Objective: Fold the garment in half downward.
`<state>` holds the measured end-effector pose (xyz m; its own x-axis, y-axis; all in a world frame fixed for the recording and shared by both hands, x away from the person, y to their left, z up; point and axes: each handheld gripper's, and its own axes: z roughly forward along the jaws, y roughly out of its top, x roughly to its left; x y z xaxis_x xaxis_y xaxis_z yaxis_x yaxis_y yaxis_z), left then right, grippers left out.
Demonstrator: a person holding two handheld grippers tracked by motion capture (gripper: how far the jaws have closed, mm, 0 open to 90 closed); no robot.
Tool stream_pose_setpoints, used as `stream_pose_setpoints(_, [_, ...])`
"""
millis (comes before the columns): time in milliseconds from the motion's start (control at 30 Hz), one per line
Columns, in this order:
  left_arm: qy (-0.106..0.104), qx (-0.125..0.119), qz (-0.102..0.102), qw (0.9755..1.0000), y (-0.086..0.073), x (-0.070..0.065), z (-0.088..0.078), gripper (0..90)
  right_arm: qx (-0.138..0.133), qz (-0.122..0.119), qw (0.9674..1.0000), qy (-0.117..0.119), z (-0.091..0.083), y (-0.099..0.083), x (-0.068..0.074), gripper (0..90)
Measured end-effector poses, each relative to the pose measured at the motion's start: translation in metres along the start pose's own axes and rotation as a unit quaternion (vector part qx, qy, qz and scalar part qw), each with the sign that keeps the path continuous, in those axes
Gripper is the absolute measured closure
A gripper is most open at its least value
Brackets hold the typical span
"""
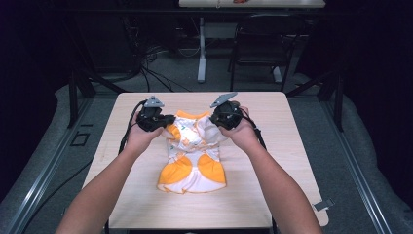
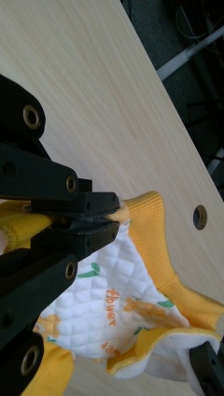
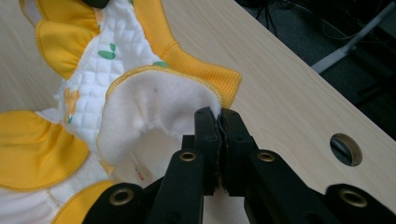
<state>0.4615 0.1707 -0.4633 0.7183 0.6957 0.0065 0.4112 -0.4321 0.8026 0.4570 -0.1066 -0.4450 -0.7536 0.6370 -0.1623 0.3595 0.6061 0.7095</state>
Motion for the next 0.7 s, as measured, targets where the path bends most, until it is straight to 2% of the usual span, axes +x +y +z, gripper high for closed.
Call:
stream_pose_setpoints(100, [-0.004,0.001,0.0,1.0,-0.005,-0.002,-0.001,85.0,0.007,-0.009,0.9999,0.001,0.0,-0.002,0.004,86.8])
stream_pose_setpoints(500, [-0.019,0.011,0.002,0.9998,-0.021,-0.009,-0.002,85.0,0.014,-0.014,0.9996,0.018,0.004,-0.017,0.016,86.7])
stream_pose_setpoints(700, [-0.026,0.014,0.01,0.9995,-0.026,-0.015,-0.003,84.9,0.014,-0.013,0.9994,0.027,0.004,-0.025,0.021,86.6])
